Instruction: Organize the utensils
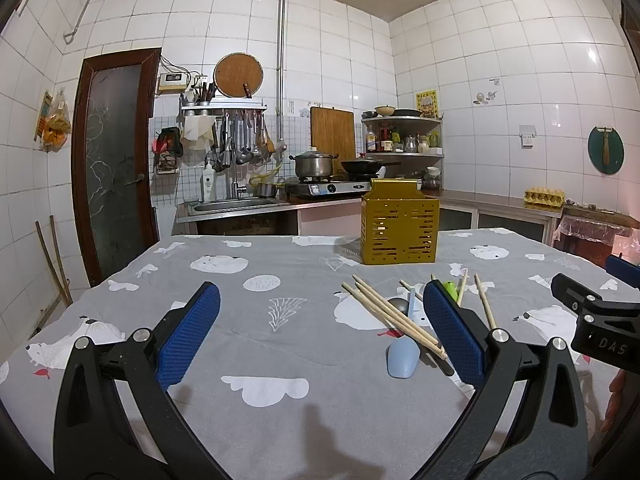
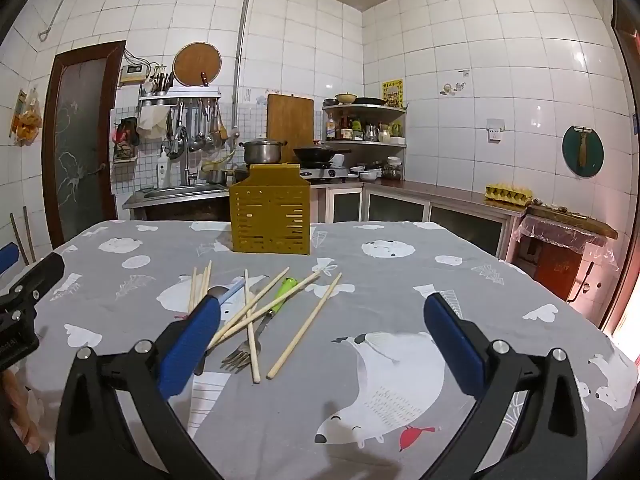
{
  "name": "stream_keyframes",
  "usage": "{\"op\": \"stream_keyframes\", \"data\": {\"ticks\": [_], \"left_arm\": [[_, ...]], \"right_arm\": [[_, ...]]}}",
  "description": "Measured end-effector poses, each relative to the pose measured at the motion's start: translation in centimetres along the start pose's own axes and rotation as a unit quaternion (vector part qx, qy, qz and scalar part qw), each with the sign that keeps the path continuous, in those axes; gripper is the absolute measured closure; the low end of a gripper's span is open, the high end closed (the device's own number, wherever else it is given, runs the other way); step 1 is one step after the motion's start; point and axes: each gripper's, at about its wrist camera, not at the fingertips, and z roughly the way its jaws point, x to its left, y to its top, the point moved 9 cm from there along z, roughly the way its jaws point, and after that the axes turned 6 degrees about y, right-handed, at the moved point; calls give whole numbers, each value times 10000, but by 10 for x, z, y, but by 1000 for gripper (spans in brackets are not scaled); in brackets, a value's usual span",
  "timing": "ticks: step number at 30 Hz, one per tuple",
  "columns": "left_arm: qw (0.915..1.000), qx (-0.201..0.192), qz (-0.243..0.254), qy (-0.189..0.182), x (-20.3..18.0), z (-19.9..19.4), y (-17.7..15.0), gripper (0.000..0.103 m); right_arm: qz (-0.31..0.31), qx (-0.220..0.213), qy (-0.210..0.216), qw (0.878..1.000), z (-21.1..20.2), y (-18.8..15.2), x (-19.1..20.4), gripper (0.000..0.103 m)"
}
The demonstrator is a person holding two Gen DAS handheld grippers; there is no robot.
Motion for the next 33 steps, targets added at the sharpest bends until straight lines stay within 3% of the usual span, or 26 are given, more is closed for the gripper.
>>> {"op": "stream_keyframes", "data": {"ticks": [33], "left_arm": [[10000, -39, 9, 1, 0, -7, 2, 5]], "right_arm": [[-17, -26, -29, 10000, -2, 2, -2, 4]]}}
